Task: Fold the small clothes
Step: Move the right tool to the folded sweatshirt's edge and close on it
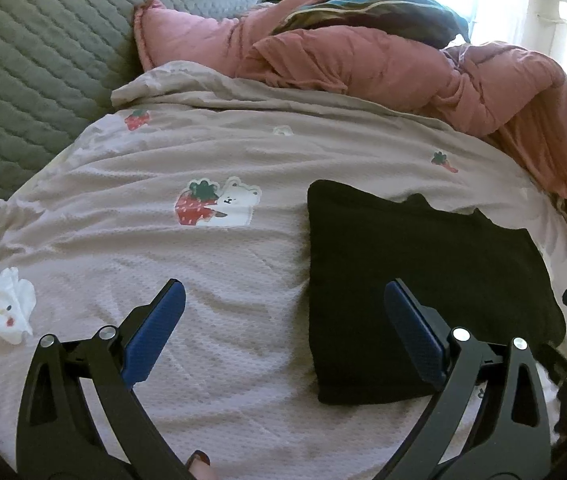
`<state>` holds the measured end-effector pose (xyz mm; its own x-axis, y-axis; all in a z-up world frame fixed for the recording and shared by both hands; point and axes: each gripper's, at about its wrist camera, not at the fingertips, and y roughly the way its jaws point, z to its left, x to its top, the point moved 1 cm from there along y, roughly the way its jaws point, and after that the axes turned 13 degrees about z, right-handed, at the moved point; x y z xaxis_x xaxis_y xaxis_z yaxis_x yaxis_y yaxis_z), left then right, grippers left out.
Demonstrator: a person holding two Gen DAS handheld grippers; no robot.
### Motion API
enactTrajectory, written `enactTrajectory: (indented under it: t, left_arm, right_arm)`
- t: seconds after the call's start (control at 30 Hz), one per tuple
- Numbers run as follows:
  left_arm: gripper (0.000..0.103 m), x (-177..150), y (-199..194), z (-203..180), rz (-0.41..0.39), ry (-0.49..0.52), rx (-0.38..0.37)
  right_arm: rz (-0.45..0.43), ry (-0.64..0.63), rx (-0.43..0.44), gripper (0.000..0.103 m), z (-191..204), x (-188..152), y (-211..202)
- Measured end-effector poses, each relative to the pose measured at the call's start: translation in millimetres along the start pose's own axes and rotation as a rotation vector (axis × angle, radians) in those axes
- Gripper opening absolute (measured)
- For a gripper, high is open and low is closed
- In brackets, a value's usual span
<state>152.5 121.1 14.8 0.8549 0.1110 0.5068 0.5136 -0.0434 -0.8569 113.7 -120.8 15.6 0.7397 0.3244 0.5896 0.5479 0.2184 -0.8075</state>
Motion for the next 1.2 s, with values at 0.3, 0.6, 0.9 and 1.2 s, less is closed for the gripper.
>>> enactTrajectory:
  t: [0.3, 0.6, 0.9, 1.2]
  left_arm:
    - [0.093, 2, 5, 7, 0.005, -0.019, 0.02]
    - [0.093, 4, 20, 22, 0.025, -0.062, 0.037]
    - [0.093, 11, 30, 29, 0.038, -0.083, 0.049]
    - [0.093, 17, 39, 25, 0.047, -0.07, 0.064]
  right_arm:
    - [0.024, -0.106, 0.029, 0.097, 36, 5, 11]
    - [0.062, -0.221, 0.042, 0.098, 68, 7, 32]
    - [0.117, -0.346, -0.003, 0.098, 96, 4, 65]
    - [0.137, -0.409, -0.096, 0.098, 105, 5, 98]
